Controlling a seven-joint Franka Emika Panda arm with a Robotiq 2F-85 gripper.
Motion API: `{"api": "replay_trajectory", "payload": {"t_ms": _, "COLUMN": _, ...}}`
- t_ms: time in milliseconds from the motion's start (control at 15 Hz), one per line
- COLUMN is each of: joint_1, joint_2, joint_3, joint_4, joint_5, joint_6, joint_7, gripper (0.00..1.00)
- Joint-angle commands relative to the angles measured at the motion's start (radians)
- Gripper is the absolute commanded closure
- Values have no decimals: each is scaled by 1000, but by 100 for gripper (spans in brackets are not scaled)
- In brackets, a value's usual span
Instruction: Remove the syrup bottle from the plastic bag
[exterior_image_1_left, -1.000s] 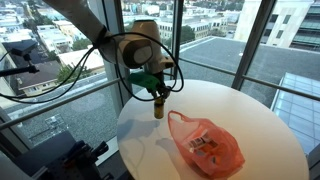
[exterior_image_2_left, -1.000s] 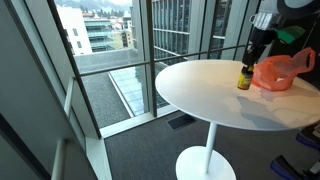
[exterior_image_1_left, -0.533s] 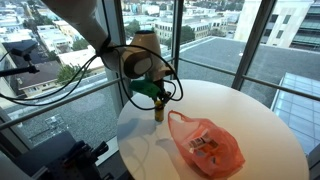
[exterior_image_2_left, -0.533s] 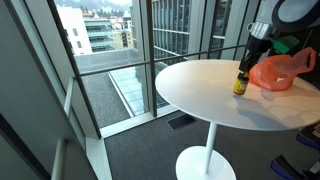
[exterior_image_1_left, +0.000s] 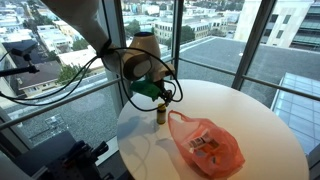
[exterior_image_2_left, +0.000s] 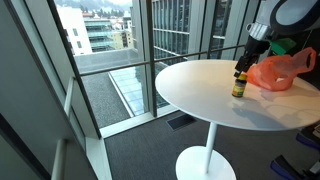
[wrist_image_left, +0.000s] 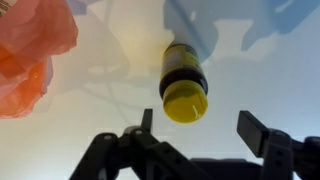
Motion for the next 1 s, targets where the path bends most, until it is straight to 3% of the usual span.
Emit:
{"api": "replay_trajectory", "payload": {"t_ms": 0, "joint_1": -11, "joint_2": -45, "joint_3": 11, "joint_4": -17, "joint_5": 5, "joint_6": -1, "joint_7": -25, "gripper": 0}}
{"api": "replay_trajectory", "payload": {"t_ms": 333, "joint_1": -2, "joint_2": -103, "joint_3": -13, "joint_4": -13, "joint_5": -25, "joint_6": -67, "joint_7": 22, "gripper": 0}}
{"api": "replay_trajectory", "payload": {"t_ms": 533, "joint_1": -8, "joint_2": -150, "joint_3": -23, "joint_4": 1, "joint_5": -9, "joint_6": -163, "joint_7": 29, "gripper": 0}}
{"api": "replay_trajectory", "payload": {"t_ms": 933, "joint_1": -19, "joint_2": -232, "joint_3": -36, "joint_4": 52, "joint_5": 107, "joint_6": -392, "joint_7": -5, "gripper": 0}}
